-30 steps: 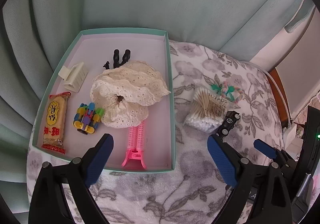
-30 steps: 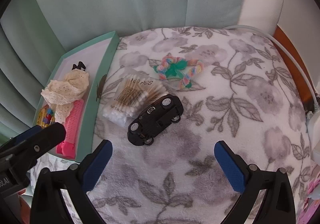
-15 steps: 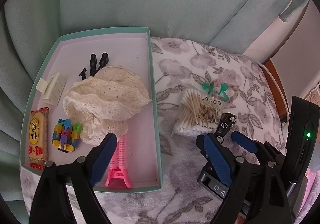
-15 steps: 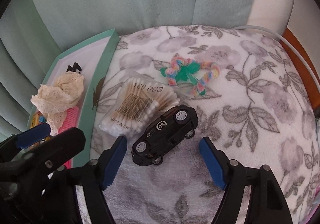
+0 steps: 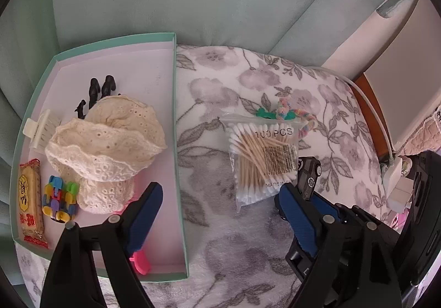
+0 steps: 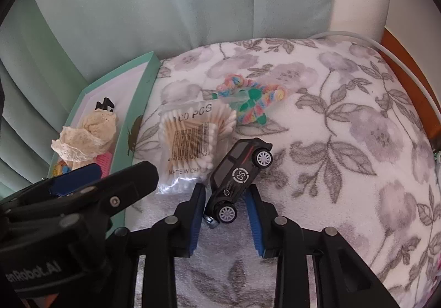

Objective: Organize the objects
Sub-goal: 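Grasp the cotton swab bag with the left tool while the right tool holds the car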

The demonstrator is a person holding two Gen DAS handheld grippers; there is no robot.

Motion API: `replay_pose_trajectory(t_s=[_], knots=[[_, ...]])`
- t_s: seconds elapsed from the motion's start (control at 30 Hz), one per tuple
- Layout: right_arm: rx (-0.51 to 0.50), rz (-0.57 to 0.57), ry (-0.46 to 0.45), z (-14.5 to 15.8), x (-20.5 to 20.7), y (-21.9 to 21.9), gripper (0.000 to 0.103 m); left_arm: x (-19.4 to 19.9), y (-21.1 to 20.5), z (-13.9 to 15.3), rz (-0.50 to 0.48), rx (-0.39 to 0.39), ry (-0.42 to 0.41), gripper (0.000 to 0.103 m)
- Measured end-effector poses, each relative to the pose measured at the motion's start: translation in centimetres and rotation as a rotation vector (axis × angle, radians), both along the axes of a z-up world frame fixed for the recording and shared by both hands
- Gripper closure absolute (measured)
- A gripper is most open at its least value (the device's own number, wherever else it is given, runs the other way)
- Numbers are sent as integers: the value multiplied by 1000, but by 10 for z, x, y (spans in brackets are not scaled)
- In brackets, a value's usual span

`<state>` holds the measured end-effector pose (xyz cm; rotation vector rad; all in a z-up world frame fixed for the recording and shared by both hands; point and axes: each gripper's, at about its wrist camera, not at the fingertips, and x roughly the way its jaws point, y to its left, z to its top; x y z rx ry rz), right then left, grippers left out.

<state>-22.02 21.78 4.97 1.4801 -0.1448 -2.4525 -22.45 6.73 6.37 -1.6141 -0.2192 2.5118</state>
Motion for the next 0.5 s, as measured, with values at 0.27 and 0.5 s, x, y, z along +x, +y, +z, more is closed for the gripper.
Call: replay_pose_trajectory(t_s=[0.27, 0.5], knots=[[-25, -34, 0, 5, -1, 21, 73, -9, 8, -5, 16, -15, -21, 20], [-66, -67, -11, 0, -1, 36, 74, -3, 12, 11, 22, -34, 25, 22]])
